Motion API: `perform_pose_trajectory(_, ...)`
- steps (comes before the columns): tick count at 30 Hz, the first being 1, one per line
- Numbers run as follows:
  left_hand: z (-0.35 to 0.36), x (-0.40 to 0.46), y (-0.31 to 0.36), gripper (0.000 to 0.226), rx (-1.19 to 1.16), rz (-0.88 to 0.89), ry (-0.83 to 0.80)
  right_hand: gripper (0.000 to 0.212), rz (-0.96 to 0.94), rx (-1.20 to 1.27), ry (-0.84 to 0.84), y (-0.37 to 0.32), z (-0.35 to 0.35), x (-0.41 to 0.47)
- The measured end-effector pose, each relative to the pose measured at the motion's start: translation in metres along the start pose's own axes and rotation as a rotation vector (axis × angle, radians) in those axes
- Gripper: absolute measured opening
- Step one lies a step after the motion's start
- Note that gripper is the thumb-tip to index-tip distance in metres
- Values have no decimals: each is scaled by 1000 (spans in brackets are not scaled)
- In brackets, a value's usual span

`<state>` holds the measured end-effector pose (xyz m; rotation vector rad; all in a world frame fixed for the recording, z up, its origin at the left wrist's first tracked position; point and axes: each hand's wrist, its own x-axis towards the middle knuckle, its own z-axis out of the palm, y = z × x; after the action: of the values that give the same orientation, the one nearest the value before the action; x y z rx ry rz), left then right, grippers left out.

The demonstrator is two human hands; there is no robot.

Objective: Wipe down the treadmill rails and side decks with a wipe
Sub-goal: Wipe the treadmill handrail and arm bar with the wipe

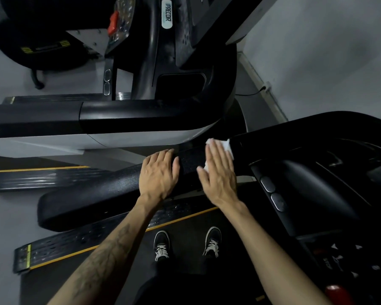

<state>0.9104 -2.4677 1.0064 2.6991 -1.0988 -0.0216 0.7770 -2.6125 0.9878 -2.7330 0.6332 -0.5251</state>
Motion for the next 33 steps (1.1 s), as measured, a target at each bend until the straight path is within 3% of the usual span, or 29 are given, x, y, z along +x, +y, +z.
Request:
perform_pose_trajectory(3,1,0,-1,51,3,8,1,63,-175,46,-39,10,-6,-22)
perform_pose_trajectory(5,1,1,-1,52,-4,9,-6,61,-184,27,-22,23,-13,-25)
perform_pose_trajectory(12,-1,3,-6,63,-24,131,-72,71,234,-70,63,10,-2,15)
perform_pose_trajectory(17,-2,11,-4,61,-79,275,-120,69,-66,-59,-1,-5,4,-12)
perform_pose_trajectory(19,-5,17,0,63,-119,286,-143,69,-95,-54,0,1,4,-30)
perform_pose_trajectory(25,-6,36,17,65,-160,449,-175,73,135,-24,133,7,9,-26)
perform_pose_trajectory(33,0,58,30,59,-174,706,-241,67,309,324,342,-21,32,-15)
